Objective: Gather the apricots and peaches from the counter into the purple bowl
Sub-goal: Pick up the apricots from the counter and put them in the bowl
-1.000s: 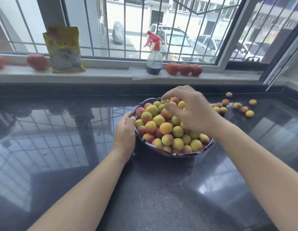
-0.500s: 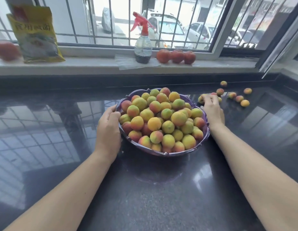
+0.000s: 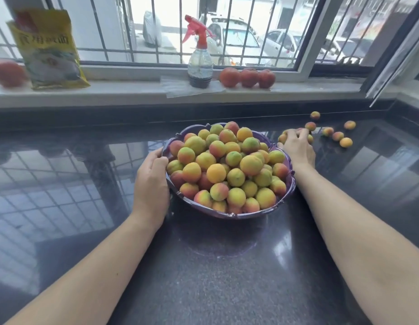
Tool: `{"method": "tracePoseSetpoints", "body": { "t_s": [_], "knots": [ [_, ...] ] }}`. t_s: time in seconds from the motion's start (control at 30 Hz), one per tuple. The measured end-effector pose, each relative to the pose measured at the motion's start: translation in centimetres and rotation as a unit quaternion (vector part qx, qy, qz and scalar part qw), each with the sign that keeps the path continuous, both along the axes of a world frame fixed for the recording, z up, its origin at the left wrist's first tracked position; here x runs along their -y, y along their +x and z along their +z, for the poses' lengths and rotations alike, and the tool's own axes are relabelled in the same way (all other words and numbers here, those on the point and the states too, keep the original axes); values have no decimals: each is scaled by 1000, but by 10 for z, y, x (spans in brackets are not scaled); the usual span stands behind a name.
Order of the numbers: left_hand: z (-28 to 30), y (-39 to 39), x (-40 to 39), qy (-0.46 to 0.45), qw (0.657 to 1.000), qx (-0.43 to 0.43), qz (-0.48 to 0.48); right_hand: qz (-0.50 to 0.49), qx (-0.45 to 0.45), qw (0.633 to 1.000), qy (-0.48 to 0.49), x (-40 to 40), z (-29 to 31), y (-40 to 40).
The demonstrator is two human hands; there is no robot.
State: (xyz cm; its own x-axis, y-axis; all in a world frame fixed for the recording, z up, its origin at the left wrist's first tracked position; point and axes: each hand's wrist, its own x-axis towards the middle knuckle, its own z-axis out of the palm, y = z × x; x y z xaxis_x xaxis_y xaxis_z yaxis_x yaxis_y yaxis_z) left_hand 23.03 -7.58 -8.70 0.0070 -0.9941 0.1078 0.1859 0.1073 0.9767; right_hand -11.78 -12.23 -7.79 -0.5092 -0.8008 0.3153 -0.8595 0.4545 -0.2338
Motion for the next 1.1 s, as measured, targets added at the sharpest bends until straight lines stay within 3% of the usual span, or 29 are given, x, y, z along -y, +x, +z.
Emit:
{"method": "tracePoseSetpoints", "body": {
  "t_s": [0.3,0.67,0.77,0.9,1.1],
  "knots": [
    [2,-2,1,8,1000,-7,12,55,23,996,-69,-7,0,6],
    [5,0,-3,16,1000,8,-4,62,306,926,-214,-58,15,3],
    [5,1,-4,19,1000,16,-9,98,284,920,-252,-76,46,21],
    [4,1,-8,31,999,24,1,238,317,885,-244,-104,98,76],
    [8,2,-12,33,999,31,26,386,145,906,-98,-125,115,140]
  ]
}}
